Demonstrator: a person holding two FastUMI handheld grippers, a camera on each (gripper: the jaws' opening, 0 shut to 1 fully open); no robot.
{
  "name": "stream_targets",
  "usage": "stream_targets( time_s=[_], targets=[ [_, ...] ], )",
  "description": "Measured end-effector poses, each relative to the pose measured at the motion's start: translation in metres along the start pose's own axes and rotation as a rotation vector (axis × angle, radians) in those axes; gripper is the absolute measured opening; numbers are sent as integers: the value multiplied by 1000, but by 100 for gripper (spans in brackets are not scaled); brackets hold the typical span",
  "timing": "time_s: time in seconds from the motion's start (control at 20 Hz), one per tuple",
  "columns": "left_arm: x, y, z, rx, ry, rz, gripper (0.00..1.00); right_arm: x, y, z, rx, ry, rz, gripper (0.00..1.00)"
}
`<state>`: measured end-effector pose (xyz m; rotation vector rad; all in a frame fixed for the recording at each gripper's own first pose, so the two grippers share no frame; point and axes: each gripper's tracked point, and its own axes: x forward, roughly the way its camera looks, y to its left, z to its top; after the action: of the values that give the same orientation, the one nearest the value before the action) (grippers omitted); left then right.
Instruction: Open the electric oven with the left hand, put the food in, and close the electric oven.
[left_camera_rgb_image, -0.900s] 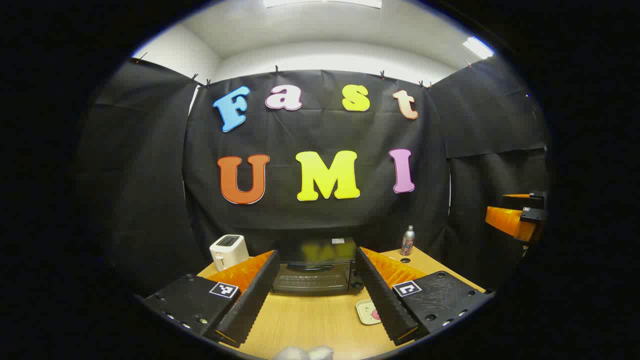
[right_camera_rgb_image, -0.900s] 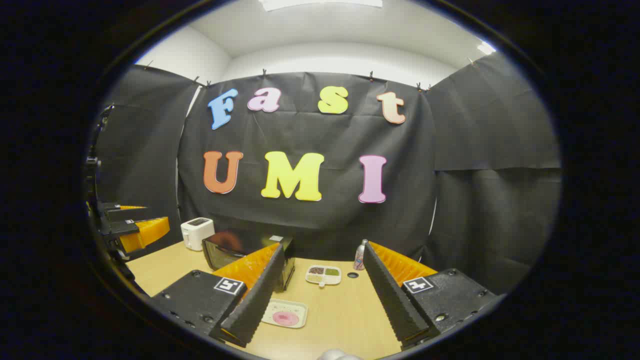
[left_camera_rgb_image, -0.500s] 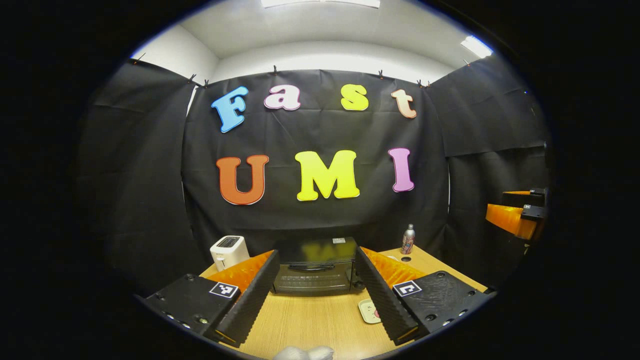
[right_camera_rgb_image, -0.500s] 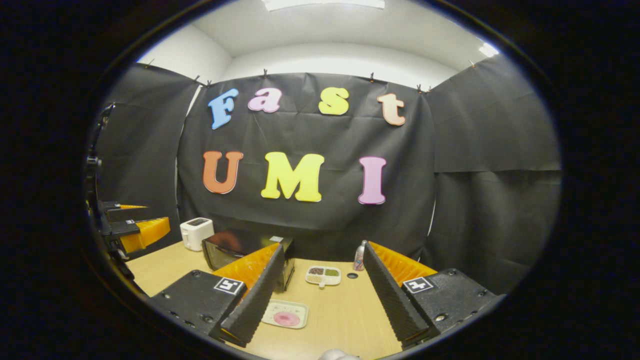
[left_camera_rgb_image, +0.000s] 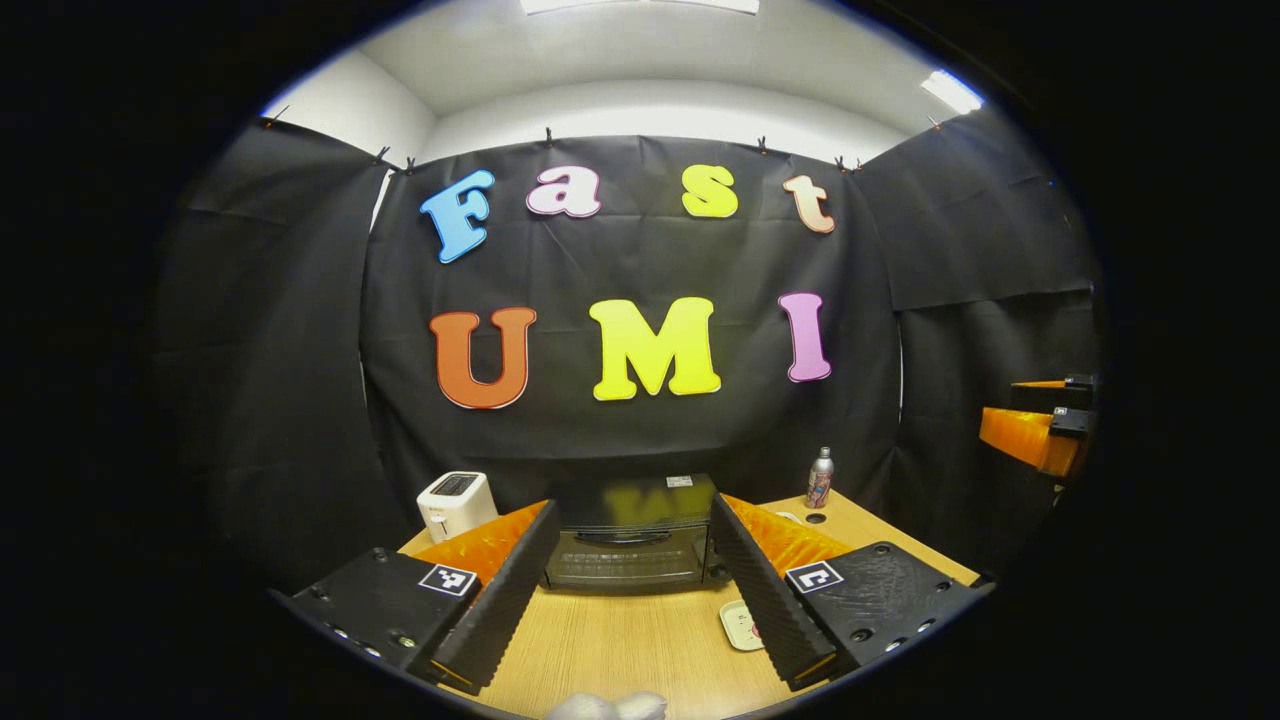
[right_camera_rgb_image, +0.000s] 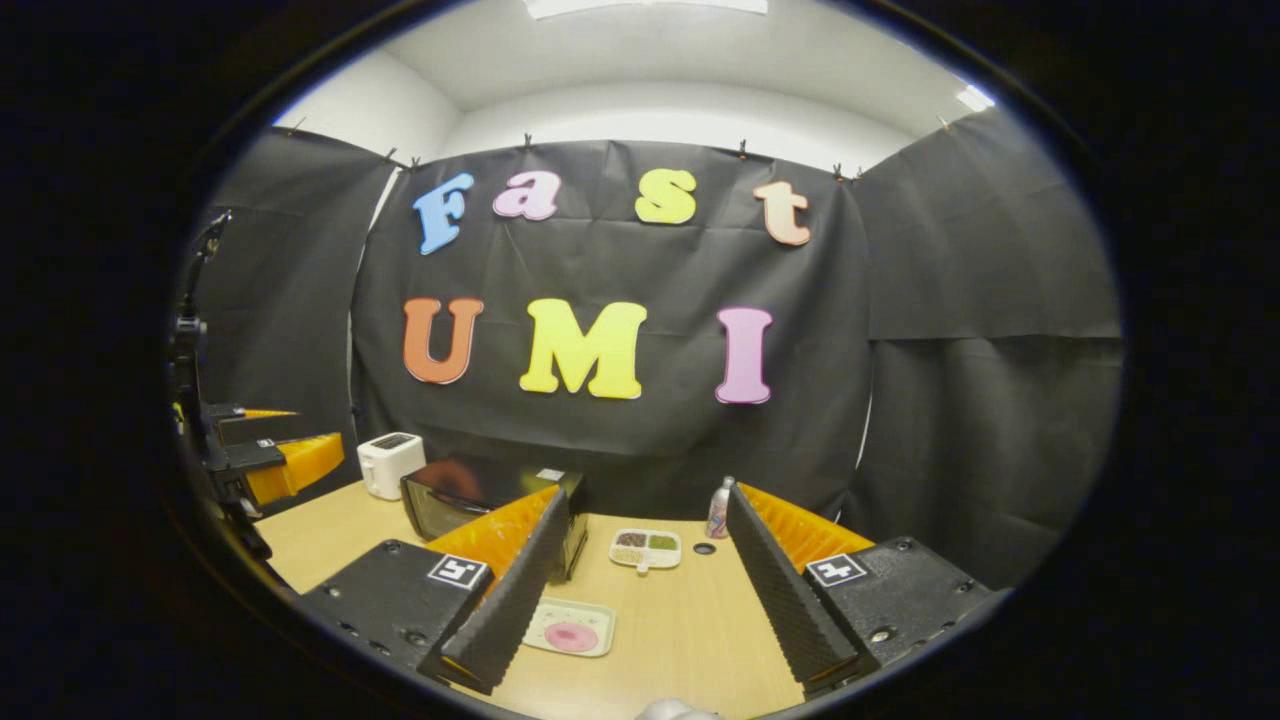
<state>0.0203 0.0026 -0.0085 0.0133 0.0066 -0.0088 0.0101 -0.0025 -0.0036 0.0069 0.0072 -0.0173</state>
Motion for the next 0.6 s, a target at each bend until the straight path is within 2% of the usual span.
stream_targets(
  time_s=[0.45, 0.5, 0.6],
  targets=[
    [64, -4, -28, -21, 2, -27, 96, 11, -12, 3, 21, 15, -20, 96],
    [76, -5, -36, -24, 6, -30, 96, 12, -14, 1, 19, 23, -28, 100],
    [100, -3, -51, -29, 20, -33, 96, 13, -16, 3, 17, 29, -42, 96]
  ],
)
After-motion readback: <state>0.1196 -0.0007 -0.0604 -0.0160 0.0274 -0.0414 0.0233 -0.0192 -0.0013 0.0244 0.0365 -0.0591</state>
